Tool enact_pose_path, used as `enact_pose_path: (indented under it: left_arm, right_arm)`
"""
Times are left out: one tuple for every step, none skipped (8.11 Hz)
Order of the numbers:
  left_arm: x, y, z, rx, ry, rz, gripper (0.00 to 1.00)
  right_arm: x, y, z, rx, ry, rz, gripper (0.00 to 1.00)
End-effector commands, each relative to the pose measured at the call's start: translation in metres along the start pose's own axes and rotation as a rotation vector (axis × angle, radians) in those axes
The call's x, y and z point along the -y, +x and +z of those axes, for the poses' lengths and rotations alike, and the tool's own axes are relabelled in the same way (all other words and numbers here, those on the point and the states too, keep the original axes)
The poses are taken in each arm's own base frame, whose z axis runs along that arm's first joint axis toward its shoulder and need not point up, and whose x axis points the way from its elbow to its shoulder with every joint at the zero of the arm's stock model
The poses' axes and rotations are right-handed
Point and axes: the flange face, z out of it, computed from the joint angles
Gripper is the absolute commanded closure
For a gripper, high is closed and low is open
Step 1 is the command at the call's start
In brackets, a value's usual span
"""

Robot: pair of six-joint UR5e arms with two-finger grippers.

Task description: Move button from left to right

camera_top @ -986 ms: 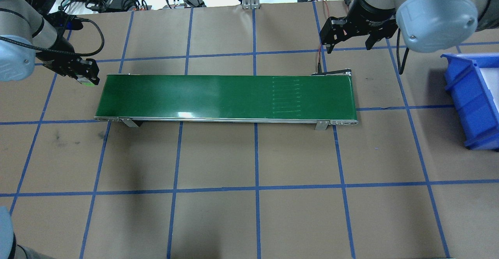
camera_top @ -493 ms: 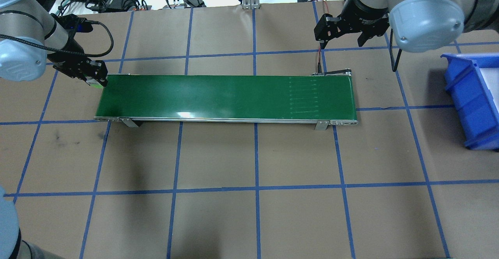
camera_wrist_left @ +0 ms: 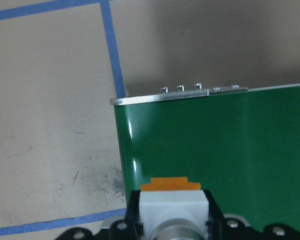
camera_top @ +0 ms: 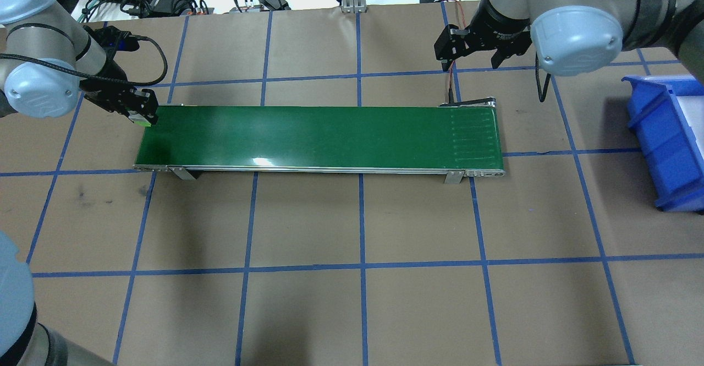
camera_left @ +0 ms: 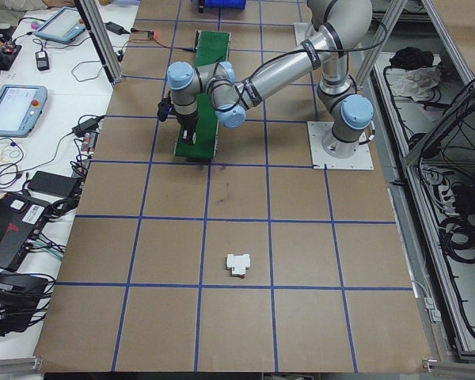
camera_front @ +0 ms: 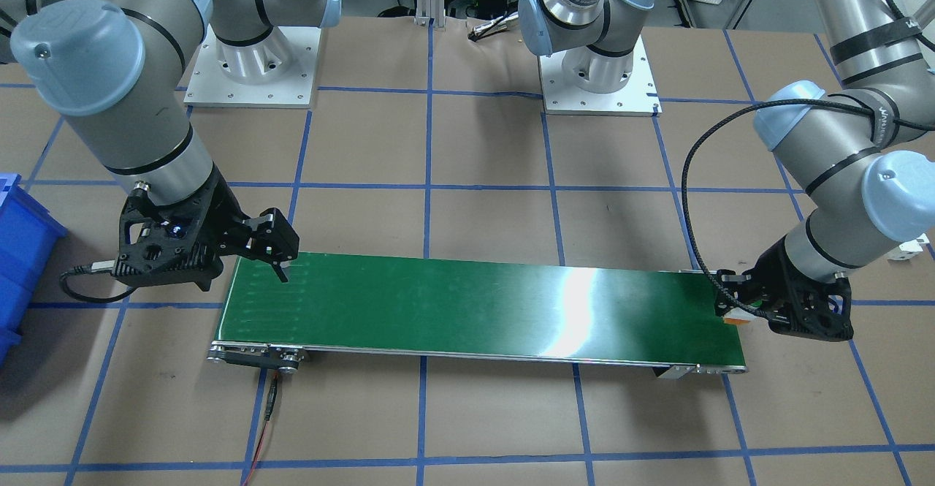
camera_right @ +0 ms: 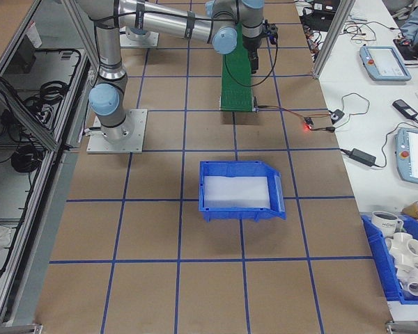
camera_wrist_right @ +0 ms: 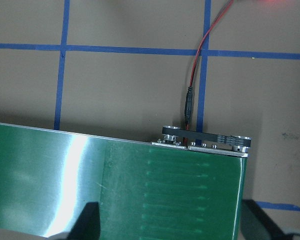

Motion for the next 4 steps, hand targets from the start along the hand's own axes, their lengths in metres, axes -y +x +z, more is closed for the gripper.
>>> enact_pose_path:
  left_arm:
    - [0.0004,-0.0003,0.0046,-0.004,-0.006,-0.002,1.00]
    - [0.0003,-0.0003,0.0072,-0.006,-0.010,-0.001,1.00]
    - [0.0001,-0.0002,0.0088,-0.008,-0.013,-0.004,1.00]
    - [-0.0007,0.0002,0.0102,-0.009,-0.016,-0.006,1.00]
  right_arm:
    - [0.0033,0.0014,0.0142,0.004,-0.020,0.002,0.00]
    - [0.0059,0.0019,0.0174,0.004,-0.011,0.001,0.00]
    - [0.0063,0.0020,0.0182,0.004,-0.011,0.001,0.00]
    - [0.0061,0.0020,0.0184,0.004,-0.013,0.003,0.00]
